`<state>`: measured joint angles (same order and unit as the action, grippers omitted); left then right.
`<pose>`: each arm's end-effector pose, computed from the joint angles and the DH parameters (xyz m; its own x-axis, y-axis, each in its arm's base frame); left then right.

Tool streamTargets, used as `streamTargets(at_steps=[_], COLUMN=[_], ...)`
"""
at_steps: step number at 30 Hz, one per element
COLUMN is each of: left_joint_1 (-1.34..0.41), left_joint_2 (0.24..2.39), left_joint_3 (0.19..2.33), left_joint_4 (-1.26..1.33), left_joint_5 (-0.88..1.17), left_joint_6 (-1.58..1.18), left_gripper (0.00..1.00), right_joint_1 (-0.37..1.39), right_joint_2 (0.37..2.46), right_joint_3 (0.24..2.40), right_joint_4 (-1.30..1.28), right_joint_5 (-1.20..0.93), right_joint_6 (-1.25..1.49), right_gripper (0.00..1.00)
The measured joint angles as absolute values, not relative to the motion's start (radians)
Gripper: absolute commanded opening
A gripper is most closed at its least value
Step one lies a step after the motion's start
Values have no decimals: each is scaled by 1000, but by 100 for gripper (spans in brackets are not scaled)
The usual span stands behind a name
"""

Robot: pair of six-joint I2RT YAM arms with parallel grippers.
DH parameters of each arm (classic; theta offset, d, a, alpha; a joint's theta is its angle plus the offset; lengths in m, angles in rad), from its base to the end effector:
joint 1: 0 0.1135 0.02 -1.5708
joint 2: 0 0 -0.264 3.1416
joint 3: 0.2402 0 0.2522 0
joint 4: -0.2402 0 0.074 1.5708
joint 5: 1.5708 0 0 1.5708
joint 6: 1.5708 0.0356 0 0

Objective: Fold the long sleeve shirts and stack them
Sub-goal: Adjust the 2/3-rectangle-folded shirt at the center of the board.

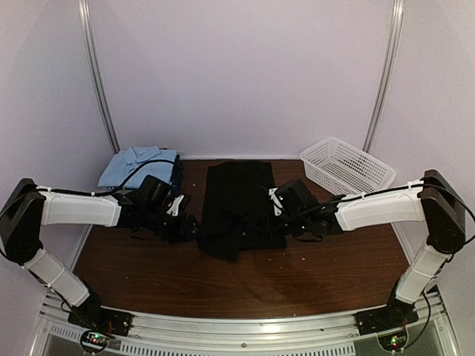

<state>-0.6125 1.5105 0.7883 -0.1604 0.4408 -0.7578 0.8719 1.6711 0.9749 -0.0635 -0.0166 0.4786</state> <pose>0.2326 -0.1820 0.1781 -0.9688 -0.0790 -0.2348 0.1044 0.7295 -0.6759 0.2262 0.2701 0.1896 -0.7494 -0.1760 -0.6383 -0.4822 0.8056 0.3441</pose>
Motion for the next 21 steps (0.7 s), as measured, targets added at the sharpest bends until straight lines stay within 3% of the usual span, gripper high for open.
streamTargets(at_steps=[5,8,14,16,21], left_joint_1=[-645,-647,-647,-647,-631], left_joint_2=[1522,1553,1642,1673,1761], left_joint_3=[788,793,866,917,1085], left_joint_4=[-159,-160,-181,-192,-200], left_joint_5=[411,393,375,373,382], left_joint_6=[-767,-770,-764,-756,-755], left_gripper=[54,45,9,2,0], right_joint_1=[906,915,914,910,879], right_joint_2=[1747,1796,1851,1863,1919], right_joint_3=[1043,1081,1154,1188,1303], right_joint_4=[-98,-136,-214,-240,-286], right_joint_5=[50,96,197,236,311], right_joint_6=[448,447,448,448,442], right_gripper=[50,48,44,44,43])
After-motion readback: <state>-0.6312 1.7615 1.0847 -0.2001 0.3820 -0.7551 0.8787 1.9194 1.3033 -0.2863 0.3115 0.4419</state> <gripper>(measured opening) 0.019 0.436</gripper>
